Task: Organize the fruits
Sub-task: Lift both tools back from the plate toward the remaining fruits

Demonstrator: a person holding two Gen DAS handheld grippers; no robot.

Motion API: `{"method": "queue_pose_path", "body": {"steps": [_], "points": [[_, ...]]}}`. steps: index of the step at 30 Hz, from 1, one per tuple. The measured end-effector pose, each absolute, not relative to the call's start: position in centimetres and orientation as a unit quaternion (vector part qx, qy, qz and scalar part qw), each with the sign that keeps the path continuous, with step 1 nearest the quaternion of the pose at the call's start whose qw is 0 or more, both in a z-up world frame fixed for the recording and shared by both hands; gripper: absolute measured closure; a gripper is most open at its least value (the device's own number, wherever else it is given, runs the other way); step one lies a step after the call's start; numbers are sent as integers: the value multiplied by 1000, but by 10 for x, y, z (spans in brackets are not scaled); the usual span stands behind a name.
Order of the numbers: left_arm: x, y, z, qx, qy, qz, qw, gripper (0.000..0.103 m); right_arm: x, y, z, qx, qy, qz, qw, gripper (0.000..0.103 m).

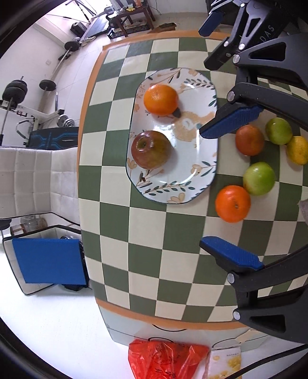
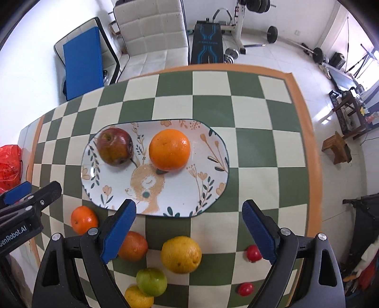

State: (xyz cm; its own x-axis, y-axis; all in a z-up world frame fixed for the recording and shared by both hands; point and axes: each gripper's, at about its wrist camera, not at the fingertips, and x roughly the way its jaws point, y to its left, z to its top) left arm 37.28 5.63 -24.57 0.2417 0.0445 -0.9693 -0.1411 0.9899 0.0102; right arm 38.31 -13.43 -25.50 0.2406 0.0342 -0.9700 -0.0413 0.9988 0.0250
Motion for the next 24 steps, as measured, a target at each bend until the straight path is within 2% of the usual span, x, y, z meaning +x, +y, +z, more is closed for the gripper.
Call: {"method": "queue_pose_path", "body": {"steps": [14, 24], "points": [[295, 53, -177, -41, 568, 45, 821, 19, 297, -132, -159, 8, 554, 32, 832, 10], [262, 47, -131, -37, 538, 23, 842, 19, 257, -133, -113, 17, 526, 34, 849, 10]]}}
